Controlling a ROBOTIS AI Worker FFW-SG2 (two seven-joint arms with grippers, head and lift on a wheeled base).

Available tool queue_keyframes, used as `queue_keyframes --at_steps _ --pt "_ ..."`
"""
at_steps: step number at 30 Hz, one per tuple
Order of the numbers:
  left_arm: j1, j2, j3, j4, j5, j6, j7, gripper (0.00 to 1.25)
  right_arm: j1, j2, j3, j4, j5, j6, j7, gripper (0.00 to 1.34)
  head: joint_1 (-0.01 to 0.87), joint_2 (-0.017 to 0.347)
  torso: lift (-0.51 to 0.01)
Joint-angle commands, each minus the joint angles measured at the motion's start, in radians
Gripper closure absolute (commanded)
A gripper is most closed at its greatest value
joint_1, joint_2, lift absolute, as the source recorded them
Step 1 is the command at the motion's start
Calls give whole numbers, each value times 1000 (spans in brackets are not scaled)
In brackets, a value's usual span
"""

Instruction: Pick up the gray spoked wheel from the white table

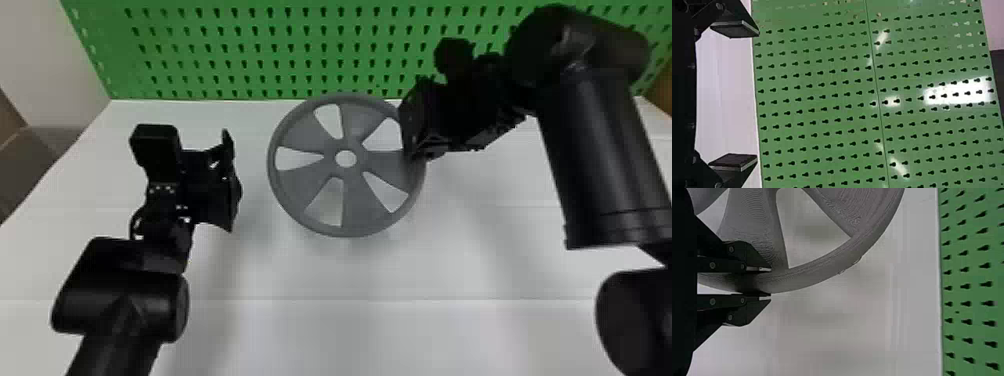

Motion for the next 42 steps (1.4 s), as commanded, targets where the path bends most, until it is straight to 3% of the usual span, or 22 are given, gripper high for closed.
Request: queue_keyframes --at_steps 1,4,8,15,20,31,36,42 --pt "4 0 3 -2 6 -3 0 159 57 -21 23 -142 6 -105 2 1130 773 66 -81" --pt "10 0 9 -8 9 -6 0 159 105 -55 38 -200 -17 -212 2 1130 773 66 -81" --pt "16 0 17 -16 17 -8 0 159 181 -81 12 -278 -33 -335 11 1133 773 66 -81" --pt "23 -2 23 -39 29 -11 0 159 313 -107 -11 -369 101 -593 144 1133 773 66 -81" --pt "25 -2 23 -45 32 -15 0 159 402 -97 -42 -377 182 -832 212 1133 773 66 -81" --pt "25 -2 15 -48 49 -25 0 159 579 -61 -82 -380 320 -1222 247 1133 773 66 -81" --pt "25 -3 12 -49 55 -23 0 159 646 -34 -100 -348 339 -1388 247 1134 773 66 -81" --pt "30 -3 12 -49 63 -25 0 159 697 -26 -100 -328 342 -1516 248 1136 773 66 -81"
